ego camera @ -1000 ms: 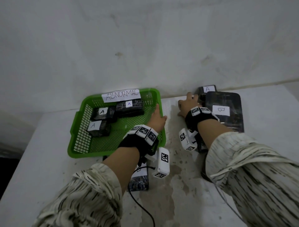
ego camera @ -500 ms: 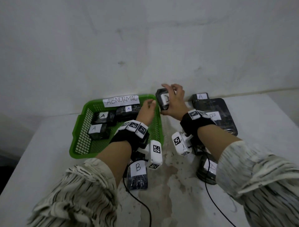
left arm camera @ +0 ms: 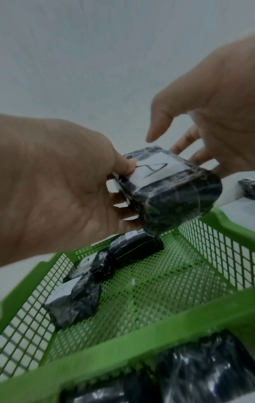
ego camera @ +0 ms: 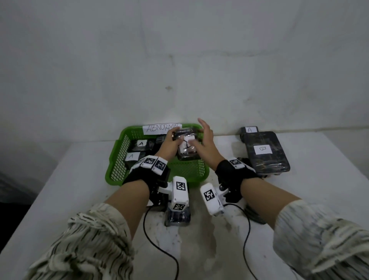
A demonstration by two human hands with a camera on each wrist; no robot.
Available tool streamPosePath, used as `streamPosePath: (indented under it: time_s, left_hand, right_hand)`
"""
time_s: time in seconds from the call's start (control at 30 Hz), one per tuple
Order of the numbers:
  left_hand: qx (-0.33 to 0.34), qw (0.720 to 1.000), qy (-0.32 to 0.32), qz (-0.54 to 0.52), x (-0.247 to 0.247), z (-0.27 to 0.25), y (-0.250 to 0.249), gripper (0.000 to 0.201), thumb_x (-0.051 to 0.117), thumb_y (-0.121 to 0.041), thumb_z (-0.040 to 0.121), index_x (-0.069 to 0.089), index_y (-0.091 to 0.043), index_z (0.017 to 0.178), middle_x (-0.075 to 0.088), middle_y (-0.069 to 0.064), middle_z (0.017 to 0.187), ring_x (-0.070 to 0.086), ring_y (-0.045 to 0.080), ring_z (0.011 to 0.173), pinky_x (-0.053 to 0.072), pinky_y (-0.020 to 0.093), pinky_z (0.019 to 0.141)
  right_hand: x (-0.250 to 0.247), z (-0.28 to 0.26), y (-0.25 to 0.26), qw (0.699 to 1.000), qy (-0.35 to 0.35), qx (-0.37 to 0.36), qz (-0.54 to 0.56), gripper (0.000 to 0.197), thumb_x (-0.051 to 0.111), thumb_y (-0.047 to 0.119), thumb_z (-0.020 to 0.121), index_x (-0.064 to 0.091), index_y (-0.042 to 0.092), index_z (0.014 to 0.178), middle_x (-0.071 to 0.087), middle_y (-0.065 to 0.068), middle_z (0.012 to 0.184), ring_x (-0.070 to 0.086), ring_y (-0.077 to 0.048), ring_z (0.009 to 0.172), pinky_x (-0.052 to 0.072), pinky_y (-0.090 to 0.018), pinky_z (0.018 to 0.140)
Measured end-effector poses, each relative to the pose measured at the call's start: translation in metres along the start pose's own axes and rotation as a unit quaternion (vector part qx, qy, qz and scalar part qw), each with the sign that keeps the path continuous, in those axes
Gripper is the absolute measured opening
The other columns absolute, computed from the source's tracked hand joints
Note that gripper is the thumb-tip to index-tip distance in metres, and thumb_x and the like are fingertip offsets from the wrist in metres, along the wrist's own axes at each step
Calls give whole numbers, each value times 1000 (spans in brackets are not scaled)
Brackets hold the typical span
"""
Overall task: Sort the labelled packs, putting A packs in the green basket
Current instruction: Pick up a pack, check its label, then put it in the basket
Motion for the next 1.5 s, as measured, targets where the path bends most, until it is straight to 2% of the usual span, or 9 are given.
streamPosePath:
  time_s: [0.27, 0.47, 0.63, 0.77, 0.93, 1.1, 1.27, 1.37, 1.5]
  left_hand:
    - [-17, 997, 12, -71, -4, -30, 7, 37, 47, -2, 95, 44, -12, 130, 54, 8, 111, 57, 18, 90, 51, 30, 79]
    - [-60, 995, 9, -83, -14, -45, 24, 22, 52, -19, 94, 43, -20, 115, 53, 6, 114, 53, 23, 100, 51, 43, 75]
    - [1, 998, -24, -50, -26, -49, 11, 35, 51, -15, 95, 41, -8, 128, 52, 16, 126, 55, 27, 109, 46, 48, 98]
    - [6, 997, -29, -75, -30, -52, 8, 43, 51, -23, 95, 39, -12, 135, 53, 12, 126, 57, 24, 102, 52, 34, 77]
    - [-22, 996, 11, -82, -16, -61, 13, 47, 48, -16, 97, 32, -12, 141, 52, 16, 129, 55, 27, 105, 47, 44, 96]
    - [-2, 998, -11, -62, -22, -63, 6, 48, 50, -19, 96, 34, -10, 140, 50, 17, 133, 56, 27, 108, 46, 44, 98]
    - [44, 996, -36, 65, -30, -53, 7, 44, 60, -20, 88, 35, -41, 117, 45, 17, 129, 54, 34, 110, 48, 49, 94]
    - [39, 995, -30, 92, -26, -55, 3, 37, 61, -18, 87, 45, -49, 101, 47, 19, 122, 53, 31, 110, 48, 48, 94]
    - [-28, 999, 17, 43, -15, -61, 8, 39, 39, -35, 99, 40, -13, 131, 56, 6, 118, 53, 23, 114, 40, 38, 100]
  right_hand:
    - [29, -13, -24, 982, 43, 159, 95, 65, 35, 51, 98, 21, 14, 149, 33, -9, 152, 39, -25, 136, 31, -46, 114]
    - [28, -18, -8, 993, 33, 113, 14, 43, 41, 42, 100, 57, 12, 127, 61, -8, 125, 58, -25, 114, 43, -46, 105]
    - [43, -32, -9, 980, 48, 157, 110, 47, 44, 44, 98, 48, 16, 136, 57, -7, 132, 57, -24, 116, 48, -43, 100]
    - [45, -41, -7, 968, 55, 169, 175, 46, 54, 24, 97, 42, 17, 140, 59, -6, 122, 64, -16, 89, 51, -21, 59]
    - [39, -40, -5, 963, 29, 165, 210, 48, 55, 21, 97, 41, 13, 141, 61, -7, 117, 64, -15, 86, 50, -18, 53]
    - [41, -42, -1, 957, 71, 176, 218, 62, 58, 11, 92, 32, 22, 147, 62, -6, 118, 62, -21, 95, 49, -32, 71]
    - [30, -37, 1, 974, 38, 134, 176, 88, 74, 7, 80, 21, 16, 150, 60, -10, 129, 62, -26, 112, 53, -33, 89]
    - [26, -37, -1, 978, 25, 124, 168, 72, 76, 23, 81, 37, 18, 142, 62, -5, 124, 63, -21, 107, 55, -29, 80]
    - [12, -42, -10, 960, -11, 166, 226, 21, 49, 42, 97, 55, 31, 114, 61, 5, 108, 57, -18, 103, 43, -41, 84]
Point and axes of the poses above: each hand's wrist, its own z-axis towards the middle knuckle, its own x-axis out of the palm, y = z × x, the point moved 9 cm from there along z, towards the middle knuckle
